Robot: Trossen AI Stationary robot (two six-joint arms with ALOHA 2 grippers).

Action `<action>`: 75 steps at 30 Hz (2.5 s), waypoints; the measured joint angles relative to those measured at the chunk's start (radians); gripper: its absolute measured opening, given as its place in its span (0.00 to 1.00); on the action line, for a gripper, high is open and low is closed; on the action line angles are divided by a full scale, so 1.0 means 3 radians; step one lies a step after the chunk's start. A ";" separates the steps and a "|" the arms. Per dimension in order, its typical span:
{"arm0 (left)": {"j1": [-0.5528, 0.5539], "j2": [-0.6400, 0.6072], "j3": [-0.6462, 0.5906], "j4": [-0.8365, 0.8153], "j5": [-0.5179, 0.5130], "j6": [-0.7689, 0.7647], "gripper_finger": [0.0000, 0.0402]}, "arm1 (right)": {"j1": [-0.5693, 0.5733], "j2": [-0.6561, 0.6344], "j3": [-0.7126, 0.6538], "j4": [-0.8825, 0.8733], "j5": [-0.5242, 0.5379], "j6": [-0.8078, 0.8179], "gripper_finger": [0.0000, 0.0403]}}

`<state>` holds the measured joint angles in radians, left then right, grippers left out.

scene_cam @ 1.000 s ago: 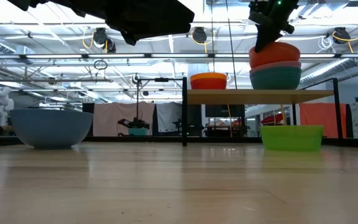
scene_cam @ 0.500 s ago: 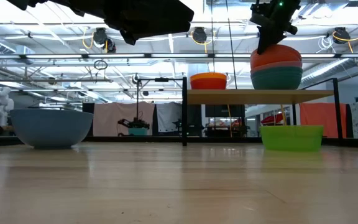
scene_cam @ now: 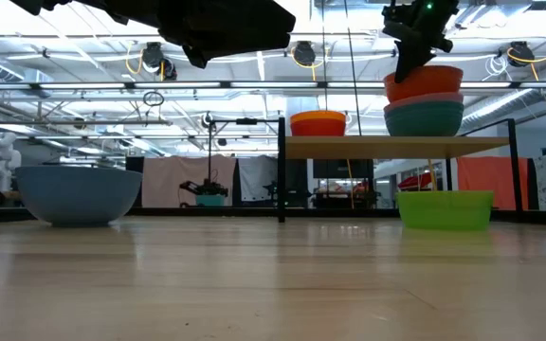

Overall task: Place and stack bowls onto a shelf
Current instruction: Stack the large orange bowl on top of the large pink bowl on the shelf, then stack the small green bowl on top of the small orange bowl on the shelf

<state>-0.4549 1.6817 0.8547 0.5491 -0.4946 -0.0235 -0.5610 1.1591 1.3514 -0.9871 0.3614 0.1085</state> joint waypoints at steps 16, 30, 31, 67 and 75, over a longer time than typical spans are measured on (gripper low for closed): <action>0.0004 0.0000 0.0000 0.0000 -0.0001 0.0064 0.38 | -0.0023 0.0002 -0.0236 0.0072 -0.0004 0.0010 0.02; 0.0005 0.0000 0.0000 -0.0004 -0.0002 0.0066 0.38 | -0.0023 -0.0025 -0.0244 0.0228 0.0028 -0.0007 0.20; 0.0005 0.0000 0.0000 -0.0010 -0.0002 0.0066 0.38 | -0.0023 -0.0035 -0.0244 0.0239 0.0028 -0.0024 0.22; -0.0081 -0.0003 0.0000 -0.0081 -0.0005 0.0050 0.38 | -0.0287 -0.0021 -0.0554 0.1224 -0.0259 -0.0129 0.00; -0.0078 -0.0003 0.0000 -0.0102 -0.0004 0.0051 0.38 | -0.0278 -0.0345 -0.0556 0.1321 -0.0265 -0.0204 0.00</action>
<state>-0.4783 1.6810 0.8547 0.5184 -0.4957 -0.0082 -0.6443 1.0556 1.1847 -0.5908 0.2819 0.0472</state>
